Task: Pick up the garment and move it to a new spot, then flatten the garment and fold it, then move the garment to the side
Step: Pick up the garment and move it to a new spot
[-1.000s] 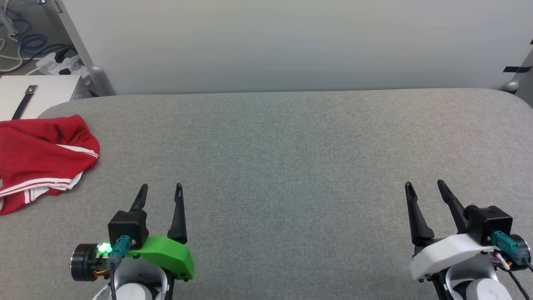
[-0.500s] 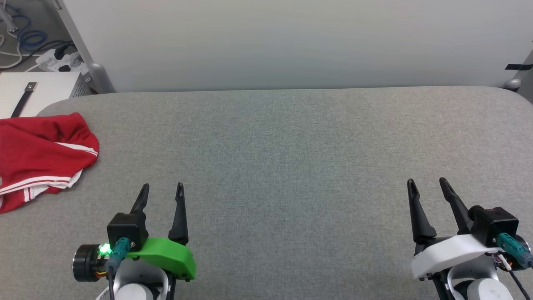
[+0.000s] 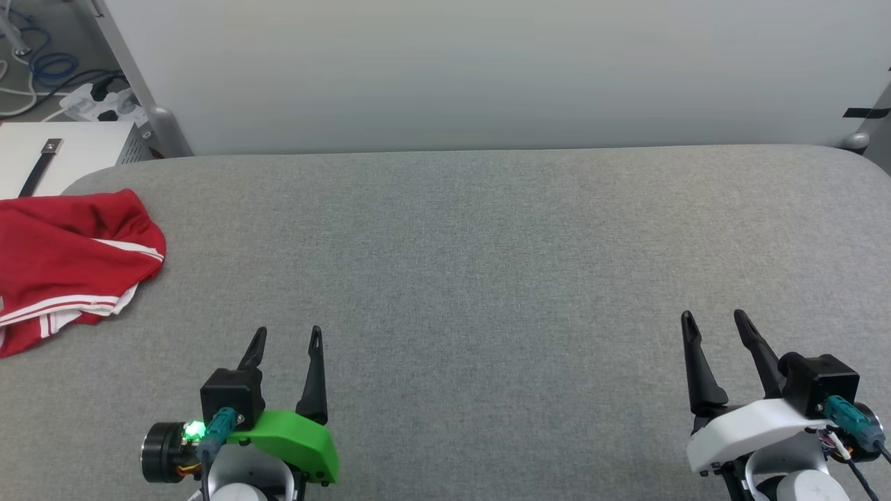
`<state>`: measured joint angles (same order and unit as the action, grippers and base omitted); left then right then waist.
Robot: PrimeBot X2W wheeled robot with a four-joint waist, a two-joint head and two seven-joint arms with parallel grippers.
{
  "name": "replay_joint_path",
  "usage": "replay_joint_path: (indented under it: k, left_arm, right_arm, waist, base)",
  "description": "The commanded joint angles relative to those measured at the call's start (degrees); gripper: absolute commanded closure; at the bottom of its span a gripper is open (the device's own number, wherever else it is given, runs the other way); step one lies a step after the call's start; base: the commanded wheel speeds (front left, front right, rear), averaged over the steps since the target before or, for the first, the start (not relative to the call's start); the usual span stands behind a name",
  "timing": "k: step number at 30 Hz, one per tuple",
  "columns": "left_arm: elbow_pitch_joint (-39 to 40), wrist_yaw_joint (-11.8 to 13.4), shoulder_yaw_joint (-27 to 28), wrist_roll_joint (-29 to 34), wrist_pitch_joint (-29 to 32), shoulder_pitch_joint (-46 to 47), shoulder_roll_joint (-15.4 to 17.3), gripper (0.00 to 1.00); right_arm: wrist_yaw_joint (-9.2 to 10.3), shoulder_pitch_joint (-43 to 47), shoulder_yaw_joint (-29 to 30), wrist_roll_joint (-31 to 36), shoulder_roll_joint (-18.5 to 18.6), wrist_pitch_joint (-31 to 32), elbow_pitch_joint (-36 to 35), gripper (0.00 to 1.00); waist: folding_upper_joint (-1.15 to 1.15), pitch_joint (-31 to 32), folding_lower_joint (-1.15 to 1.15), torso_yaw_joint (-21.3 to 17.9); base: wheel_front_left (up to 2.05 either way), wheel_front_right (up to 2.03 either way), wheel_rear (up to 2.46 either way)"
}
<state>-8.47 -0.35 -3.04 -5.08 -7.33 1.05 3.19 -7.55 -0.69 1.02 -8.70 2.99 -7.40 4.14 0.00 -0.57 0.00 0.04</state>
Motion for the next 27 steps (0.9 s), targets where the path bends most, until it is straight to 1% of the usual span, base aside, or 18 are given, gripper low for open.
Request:
replay_joint_path:
  k: [1, 23, 27]
  left_arm:
    - [-0.37, -0.38, -0.06, -0.41, -0.65, 0.89, -0.17, 0.00]
    - [-2.41, -0.58, -0.85, -3.27, -3.24, 1.29, -0.22, 0.00]
    - [-3.45, -0.76, -1.16, -3.56, -3.74, 1.35, -0.23, 0.00]
  right_arm:
    - [0.03, -0.96, 0.07, -0.40, -0.06, -0.67, 0.38, 0.00]
    - [0.05, -1.57, 0.05, -3.34, -0.08, -3.24, 1.66, 0.00]
    - [0.05, -1.65, 0.13, -2.56, -0.09, -3.73, 2.26, 0.00]
  waist:
    - [0.00, -0.01, 0.00, 0.01]
    - [0.00, -0.32, 0.00, 0.26]
    - [0.00, -0.27, 0.00, 0.32]
  base:
    - [0.00, 0.00, 0.00]
    - [0.00, 0.00, 0.00]
    - [0.00, 0.00, 0.00]
